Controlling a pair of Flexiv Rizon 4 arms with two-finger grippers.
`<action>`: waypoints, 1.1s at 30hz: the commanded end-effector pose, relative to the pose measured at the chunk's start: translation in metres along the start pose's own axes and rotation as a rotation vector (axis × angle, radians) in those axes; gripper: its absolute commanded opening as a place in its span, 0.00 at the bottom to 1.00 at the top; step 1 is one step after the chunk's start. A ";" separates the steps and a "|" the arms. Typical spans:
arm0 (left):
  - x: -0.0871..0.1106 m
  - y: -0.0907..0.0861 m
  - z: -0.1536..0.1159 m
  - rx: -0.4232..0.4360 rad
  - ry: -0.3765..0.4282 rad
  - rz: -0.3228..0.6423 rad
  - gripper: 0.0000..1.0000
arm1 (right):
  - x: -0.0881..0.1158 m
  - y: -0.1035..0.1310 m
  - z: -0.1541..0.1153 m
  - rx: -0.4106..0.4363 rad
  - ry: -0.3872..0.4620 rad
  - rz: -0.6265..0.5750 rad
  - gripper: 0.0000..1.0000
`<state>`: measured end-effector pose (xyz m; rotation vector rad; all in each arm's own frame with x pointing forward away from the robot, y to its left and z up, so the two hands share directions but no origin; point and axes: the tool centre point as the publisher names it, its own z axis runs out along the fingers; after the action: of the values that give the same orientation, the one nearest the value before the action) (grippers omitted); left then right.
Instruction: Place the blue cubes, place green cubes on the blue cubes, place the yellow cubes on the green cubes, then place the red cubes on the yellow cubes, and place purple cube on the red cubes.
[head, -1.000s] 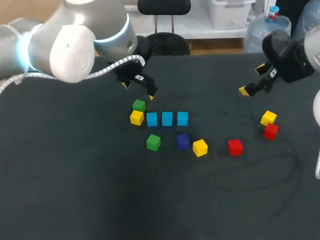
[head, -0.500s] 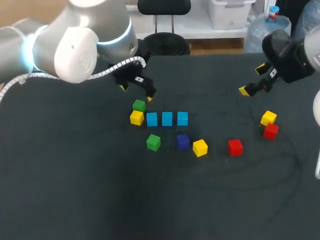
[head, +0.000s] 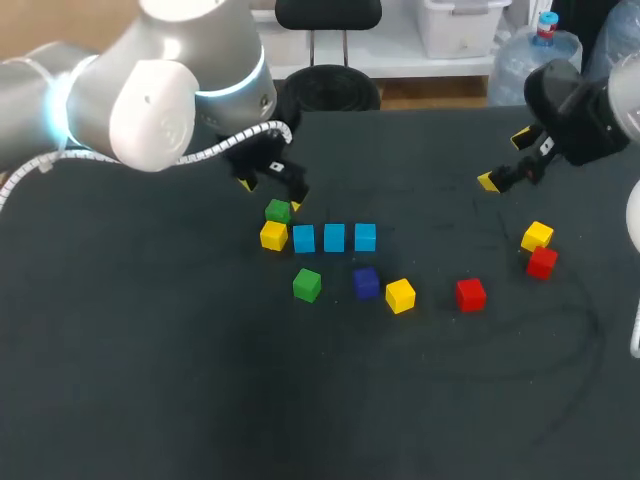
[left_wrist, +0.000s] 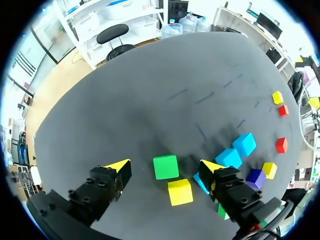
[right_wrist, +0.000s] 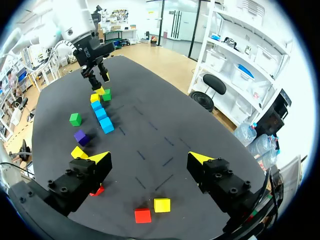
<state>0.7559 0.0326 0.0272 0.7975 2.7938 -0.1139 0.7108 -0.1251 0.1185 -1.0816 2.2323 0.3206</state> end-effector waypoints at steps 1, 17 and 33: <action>0.003 0.000 0.003 0.002 0.002 -0.002 0.84 | 0.000 0.001 0.000 0.005 0.001 0.001 1.00; 0.008 0.001 0.017 0.016 0.018 0.003 0.74 | 0.000 0.001 0.000 0.005 0.001 0.001 1.00; 0.005 0.003 0.029 0.022 0.021 0.004 0.63 | 0.000 0.001 0.000 0.005 0.001 0.001 1.00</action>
<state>0.7551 0.0344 0.0008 0.8097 2.8123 -0.1328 0.7108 -0.1251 0.1185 -1.0816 2.2323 0.3206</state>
